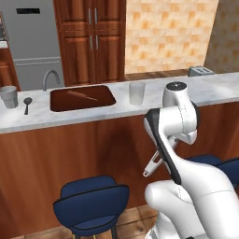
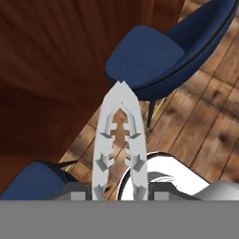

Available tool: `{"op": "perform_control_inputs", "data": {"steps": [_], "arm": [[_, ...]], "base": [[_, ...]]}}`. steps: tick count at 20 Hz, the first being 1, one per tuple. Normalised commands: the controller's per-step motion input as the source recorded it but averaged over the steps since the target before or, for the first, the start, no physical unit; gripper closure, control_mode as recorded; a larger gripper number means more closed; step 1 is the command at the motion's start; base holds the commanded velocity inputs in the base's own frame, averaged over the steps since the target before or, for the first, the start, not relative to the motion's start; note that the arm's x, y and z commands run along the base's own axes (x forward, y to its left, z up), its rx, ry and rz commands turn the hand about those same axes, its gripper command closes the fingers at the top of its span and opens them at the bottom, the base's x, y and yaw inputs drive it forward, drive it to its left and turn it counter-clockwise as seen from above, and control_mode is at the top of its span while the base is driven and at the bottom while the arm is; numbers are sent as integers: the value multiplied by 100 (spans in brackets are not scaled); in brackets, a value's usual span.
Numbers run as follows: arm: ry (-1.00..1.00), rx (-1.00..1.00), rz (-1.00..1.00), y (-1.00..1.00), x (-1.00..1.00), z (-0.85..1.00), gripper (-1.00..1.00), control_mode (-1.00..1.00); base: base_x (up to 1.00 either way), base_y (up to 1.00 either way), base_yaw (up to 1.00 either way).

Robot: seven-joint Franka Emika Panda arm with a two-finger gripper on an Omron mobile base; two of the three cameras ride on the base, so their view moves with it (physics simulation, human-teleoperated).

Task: Take the tongs from the drawer on the right and place them on the dining counter next to the tray containing the hot dog.

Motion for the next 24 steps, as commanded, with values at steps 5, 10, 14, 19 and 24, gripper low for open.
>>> {"op": "perform_control_inputs", "data": {"steps": [5,10,14,19,24], "arm": [[0,0,-1,34,0,32,100,-100],[-4,0,5,52,-15,89,100,-100],[-3,0,20,11,-5,71,100,-100],[0,0,33,10,15,36,100,-100],[0,0,49,11,-8,2,100,-100]], "base": [[6,15,-2],[0,0,0],[0,0,0],[0,0,0],[0,0,0]]}}
